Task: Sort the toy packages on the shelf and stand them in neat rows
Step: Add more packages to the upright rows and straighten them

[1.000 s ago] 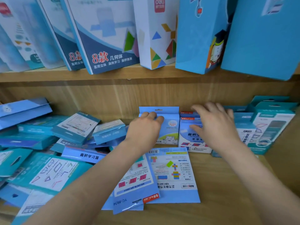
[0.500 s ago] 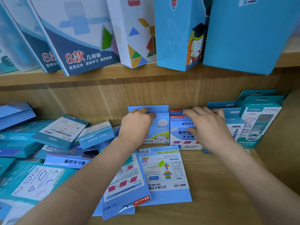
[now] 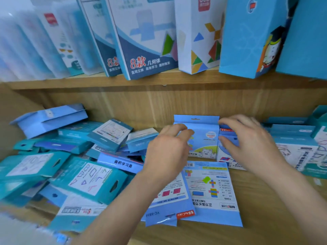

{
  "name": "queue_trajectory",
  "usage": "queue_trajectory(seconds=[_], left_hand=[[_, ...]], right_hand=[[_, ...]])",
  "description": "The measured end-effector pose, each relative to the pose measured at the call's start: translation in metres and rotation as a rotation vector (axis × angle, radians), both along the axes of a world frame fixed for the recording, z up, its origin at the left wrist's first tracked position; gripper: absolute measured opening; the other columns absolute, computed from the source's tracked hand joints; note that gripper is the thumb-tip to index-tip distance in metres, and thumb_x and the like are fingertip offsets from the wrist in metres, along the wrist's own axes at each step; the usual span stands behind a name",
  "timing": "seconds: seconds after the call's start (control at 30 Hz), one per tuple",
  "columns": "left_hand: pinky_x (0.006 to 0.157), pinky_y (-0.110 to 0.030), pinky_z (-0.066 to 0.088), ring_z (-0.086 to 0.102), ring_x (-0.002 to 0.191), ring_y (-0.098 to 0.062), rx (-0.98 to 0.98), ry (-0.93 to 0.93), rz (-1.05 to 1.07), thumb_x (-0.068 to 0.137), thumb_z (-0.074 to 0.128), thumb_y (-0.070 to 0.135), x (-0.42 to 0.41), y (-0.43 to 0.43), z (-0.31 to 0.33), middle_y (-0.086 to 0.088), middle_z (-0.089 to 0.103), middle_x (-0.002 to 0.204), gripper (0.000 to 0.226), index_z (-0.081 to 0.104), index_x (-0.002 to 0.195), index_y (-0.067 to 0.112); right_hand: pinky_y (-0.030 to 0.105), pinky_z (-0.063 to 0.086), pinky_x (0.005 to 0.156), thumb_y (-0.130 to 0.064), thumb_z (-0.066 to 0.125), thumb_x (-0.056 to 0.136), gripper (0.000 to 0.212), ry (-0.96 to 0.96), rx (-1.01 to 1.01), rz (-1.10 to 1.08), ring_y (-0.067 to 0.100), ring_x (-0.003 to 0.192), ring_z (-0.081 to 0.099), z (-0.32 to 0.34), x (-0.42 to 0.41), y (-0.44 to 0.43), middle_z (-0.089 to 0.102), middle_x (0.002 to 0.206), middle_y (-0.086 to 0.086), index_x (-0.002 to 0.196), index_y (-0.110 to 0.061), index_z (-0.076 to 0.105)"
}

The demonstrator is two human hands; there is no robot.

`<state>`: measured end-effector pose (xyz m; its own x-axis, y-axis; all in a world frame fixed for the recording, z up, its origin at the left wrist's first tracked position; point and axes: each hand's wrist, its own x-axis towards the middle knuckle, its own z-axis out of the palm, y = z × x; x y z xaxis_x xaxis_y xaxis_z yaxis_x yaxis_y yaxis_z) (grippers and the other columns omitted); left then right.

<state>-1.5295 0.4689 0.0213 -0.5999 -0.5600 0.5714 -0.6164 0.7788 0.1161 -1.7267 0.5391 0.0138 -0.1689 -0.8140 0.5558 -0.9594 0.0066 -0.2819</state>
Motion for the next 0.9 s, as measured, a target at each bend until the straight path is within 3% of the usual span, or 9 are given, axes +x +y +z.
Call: queue_trajectory(seconds=[0.07,0.17,0.3,0.43,0.53,0.6,0.7,0.8,0.9], left_hand=[[0.068,-0.037,0.053,0.059,0.092,-0.024,-0.05,0.076,0.019,0.083,0.054,0.012,0.024,0.003,0.007,0.002,0.066,0.107,0.028,0.067,0.108,0.016],[0.08,-0.036,0.046,0.056,0.097,-0.024,-0.066,0.082,0.142,0.082,0.06,0.018,0.059,0.002,0.017,0.002,0.065,0.107,0.029,0.064,0.11,0.017],[0.089,-0.034,0.043,0.052,0.11,-0.023,0.106,-0.037,0.315,0.084,0.066,0.03,0.086,-0.007,0.023,0.003,0.062,0.121,0.041,0.058,0.124,0.025],[0.071,-0.037,0.049,0.06,0.097,-0.029,0.123,-0.129,0.428,0.095,0.049,0.032,0.092,-0.014,0.028,-0.002,0.069,0.105,0.023,0.062,0.113,0.027],[0.057,-0.036,0.047,0.062,0.075,-0.035,-0.004,-0.204,0.431,0.089,0.053,0.017,0.092,-0.021,0.032,-0.007,0.068,0.082,0.01,0.06,0.094,0.022],[0.052,-0.034,0.044,0.061,0.064,-0.035,-0.106,-0.013,0.39,0.084,0.051,0.014,0.099,-0.023,0.037,-0.009,0.065,0.074,0.01,0.061,0.085,0.016],[0.056,-0.032,0.033,0.054,0.063,-0.03,-0.183,0.342,0.401,0.093,0.046,0.02,0.112,-0.015,0.06,-0.007,0.062,0.071,0.021,0.062,0.088,0.009],[0.059,-0.028,0.036,0.05,0.064,-0.017,0.002,0.594,0.376,0.094,0.051,0.018,0.124,-0.01,0.077,0.004,0.06,0.067,0.015,0.066,0.09,0.015],[0.063,-0.032,0.05,0.061,0.066,-0.013,0.278,0.787,0.28,0.094,0.055,0.016,0.127,-0.002,0.084,0.005,0.069,0.074,0.018,0.068,0.085,0.025]], right_hand=[[0.029,0.038,0.076,-0.021,0.068,0.082,0.032,-0.06,-0.011,0.055,0.025,0.098,0.054,-0.001,0.015,-0.002,0.062,0.108,0.0,0.112,-0.017,0.063],[0.02,0.032,0.079,-0.02,0.067,0.084,0.032,-0.16,0.015,0.143,0.019,0.103,0.054,-0.005,0.036,-0.005,0.061,0.112,-0.003,0.115,-0.019,0.062],[0.029,0.045,0.087,-0.024,0.063,0.087,0.032,-0.284,0.082,0.236,0.012,0.107,0.056,-0.014,0.056,-0.007,0.059,0.117,-0.011,0.119,-0.026,0.058],[0.03,0.046,0.092,-0.026,0.061,0.089,0.036,-0.376,0.135,0.269,0.004,0.113,0.052,-0.017,0.073,-0.007,0.057,0.122,-0.017,0.124,-0.033,0.053],[0.027,0.044,0.095,-0.026,0.061,0.089,0.04,-0.406,0.131,0.284,0.003,0.118,0.049,-0.016,0.083,-0.006,0.055,0.127,-0.017,0.127,-0.035,0.051],[0.029,0.043,0.098,-0.029,0.06,0.089,0.046,-0.434,0.136,0.3,0.003,0.124,0.045,-0.014,0.089,-0.005,0.05,0.133,-0.018,0.13,-0.039,0.045],[0.024,0.037,0.1,-0.04,0.061,0.086,0.058,-0.477,0.137,0.35,-0.001,0.131,0.035,-0.003,0.097,0.0,0.035,0.142,-0.024,0.135,-0.048,0.032],[0.021,0.026,0.104,-0.057,0.056,0.078,0.071,-0.494,0.12,0.41,-0.01,0.132,0.02,0.016,0.106,0.006,0.023,0.145,-0.031,0.14,-0.05,0.022],[0.02,0.025,0.104,-0.064,0.052,0.073,0.073,-0.577,0.122,0.47,-0.015,0.128,0.023,0.03,0.111,0.01,0.03,0.139,-0.033,0.138,-0.053,0.022]])
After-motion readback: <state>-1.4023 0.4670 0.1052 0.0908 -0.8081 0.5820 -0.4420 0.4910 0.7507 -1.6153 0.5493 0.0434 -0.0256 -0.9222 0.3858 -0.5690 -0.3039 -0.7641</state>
